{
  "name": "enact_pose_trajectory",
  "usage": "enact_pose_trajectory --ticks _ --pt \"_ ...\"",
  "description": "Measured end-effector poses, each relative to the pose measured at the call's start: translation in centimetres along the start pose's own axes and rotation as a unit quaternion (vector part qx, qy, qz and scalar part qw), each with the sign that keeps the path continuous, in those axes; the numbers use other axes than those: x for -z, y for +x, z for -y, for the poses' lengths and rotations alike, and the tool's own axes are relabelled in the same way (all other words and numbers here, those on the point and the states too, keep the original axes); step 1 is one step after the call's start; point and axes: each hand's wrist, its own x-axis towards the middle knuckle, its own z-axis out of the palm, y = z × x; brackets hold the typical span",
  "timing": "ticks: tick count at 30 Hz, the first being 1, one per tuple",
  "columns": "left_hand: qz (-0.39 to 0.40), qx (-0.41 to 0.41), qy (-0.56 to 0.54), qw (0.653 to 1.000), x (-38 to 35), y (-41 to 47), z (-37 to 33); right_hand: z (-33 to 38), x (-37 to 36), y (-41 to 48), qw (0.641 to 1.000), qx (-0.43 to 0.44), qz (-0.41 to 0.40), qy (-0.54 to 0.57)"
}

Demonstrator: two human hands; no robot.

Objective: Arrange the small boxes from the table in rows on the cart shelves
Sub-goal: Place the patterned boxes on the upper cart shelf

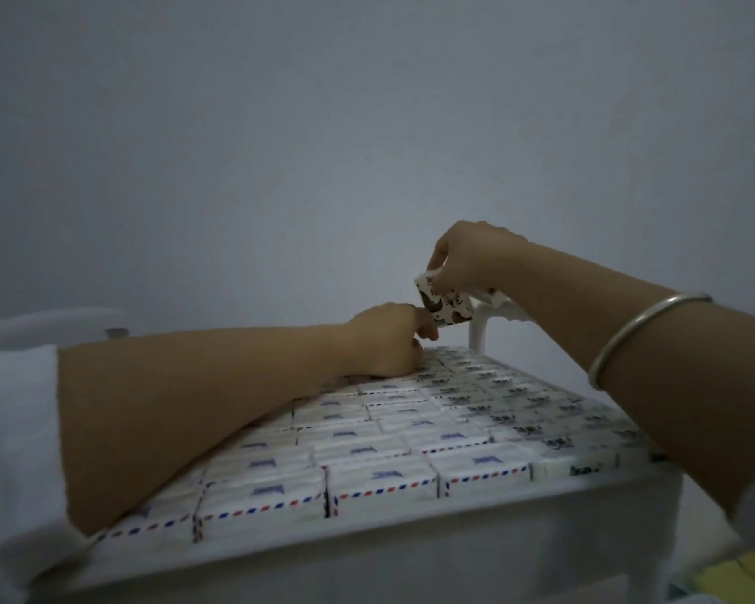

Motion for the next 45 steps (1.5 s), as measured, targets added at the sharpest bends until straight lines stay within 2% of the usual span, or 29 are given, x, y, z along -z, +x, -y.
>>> enact_pose_trajectory --ticks 6,14,19,23,28,32,35,38,40,43,45 --pt "-0.001 -0.053 -0.03 0.998 -0.8 -0.1 -0.2 0.5 -1.7 0.6 0.993 0.043 0.005 -0.113" --pt "-0.018 -0.078 -0.038 0.996 -0.8 -0.1 0.0 1.2 -0.8 0.9 0.971 0.071 0.123 -0.19" --pt "-0.028 -0.084 -0.058 0.994 -0.9 -0.2 0.0 1.2 0.7 0.9 0.96 0.08 0.197 -0.183" --pt "-0.037 -0.084 -0.051 0.994 -0.9 -0.2 -0.1 1.1 0.2 1.4 0.956 0.088 0.212 -0.18" --pt "-0.042 -0.089 -0.054 0.994 -1.0 -0.2 0.1 1.9 -1.4 0.9 0.934 0.116 0.231 -0.248" --pt "-0.051 -0.09 -0.039 0.994 -0.9 -0.5 -0.3 1.5 -0.8 1.0 0.963 0.095 0.169 -0.186" --pt "-0.049 -0.08 -0.034 0.995 -0.8 -0.6 -0.3 1.0 -1.3 1.2 0.972 0.081 0.112 -0.188" --pt "-0.058 -0.071 -0.049 0.995 -0.7 -0.8 -0.4 1.3 -1.9 0.6 0.965 0.071 0.129 -0.217" --pt "-0.097 -0.067 -0.053 0.992 -0.7 -1.0 -0.3 1.5 -1.9 0.2 0.958 0.074 0.158 -0.228" --pt "-0.16 -0.061 -0.012 0.985 -0.4 -1.5 -0.3 1.8 -2.3 0.0 0.944 0.076 0.212 -0.242" --pt "-0.167 -0.049 0.005 0.985 -0.3 -1.7 -0.5 1.9 -2.5 0.2 0.943 0.068 0.227 -0.233"
